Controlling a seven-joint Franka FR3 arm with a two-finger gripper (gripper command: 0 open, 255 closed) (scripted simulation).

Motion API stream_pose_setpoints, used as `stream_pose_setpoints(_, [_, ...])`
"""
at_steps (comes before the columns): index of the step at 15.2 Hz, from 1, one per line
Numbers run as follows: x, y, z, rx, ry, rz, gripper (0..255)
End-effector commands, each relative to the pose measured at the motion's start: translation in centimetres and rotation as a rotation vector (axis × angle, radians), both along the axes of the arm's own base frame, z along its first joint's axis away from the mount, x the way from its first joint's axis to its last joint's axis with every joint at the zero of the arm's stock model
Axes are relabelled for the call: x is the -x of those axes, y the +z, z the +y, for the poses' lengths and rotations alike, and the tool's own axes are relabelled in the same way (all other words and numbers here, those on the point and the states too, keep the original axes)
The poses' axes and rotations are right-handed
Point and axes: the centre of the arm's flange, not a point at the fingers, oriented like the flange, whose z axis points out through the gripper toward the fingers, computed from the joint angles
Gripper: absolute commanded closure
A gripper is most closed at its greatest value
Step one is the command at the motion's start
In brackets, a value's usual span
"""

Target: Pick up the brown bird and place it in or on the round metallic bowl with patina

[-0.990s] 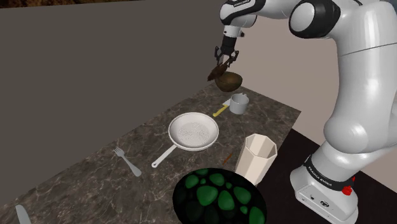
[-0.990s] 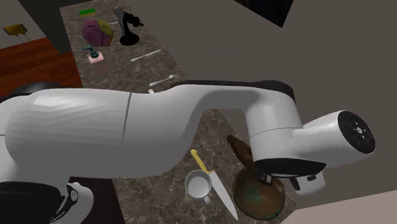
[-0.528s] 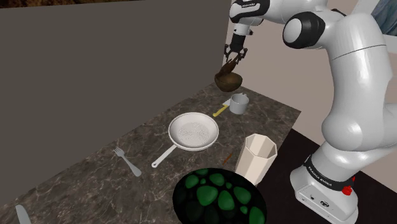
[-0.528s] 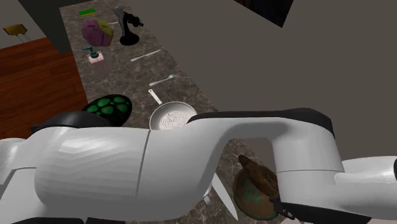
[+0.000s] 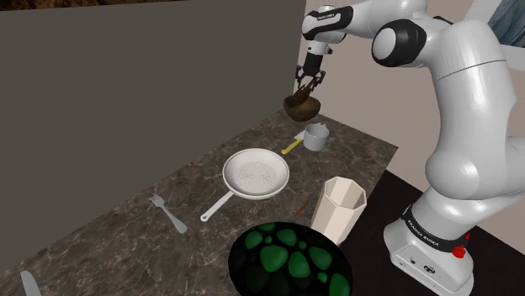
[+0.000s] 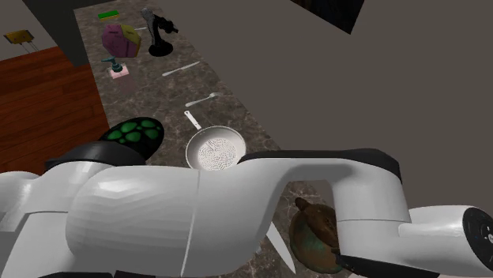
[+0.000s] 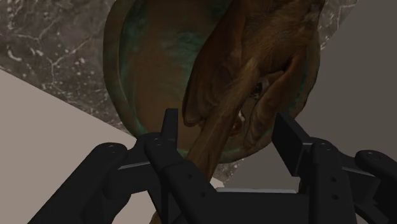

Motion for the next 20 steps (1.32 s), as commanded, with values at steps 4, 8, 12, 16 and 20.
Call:
stream_pose_setpoints(4, [0.2,-2.9,-0.5,-0.001,-0.004,0.007,255])
stream_pose_setpoints(8, [0.2,-4.1,-0.5,-0.001,-0.004,0.007,255])
stream_pose_setpoints(12, [0.2,-4.1,-0.5,-0.001,-0.004,0.007,255])
stream_pose_setpoints(16, [0.2,-4.1,-0.5,-0.001,-0.004,0.007,0])
stream_pose_setpoints(20, [0.2,-4.1,-0.5,-0.001,-0.004,0.007,0])
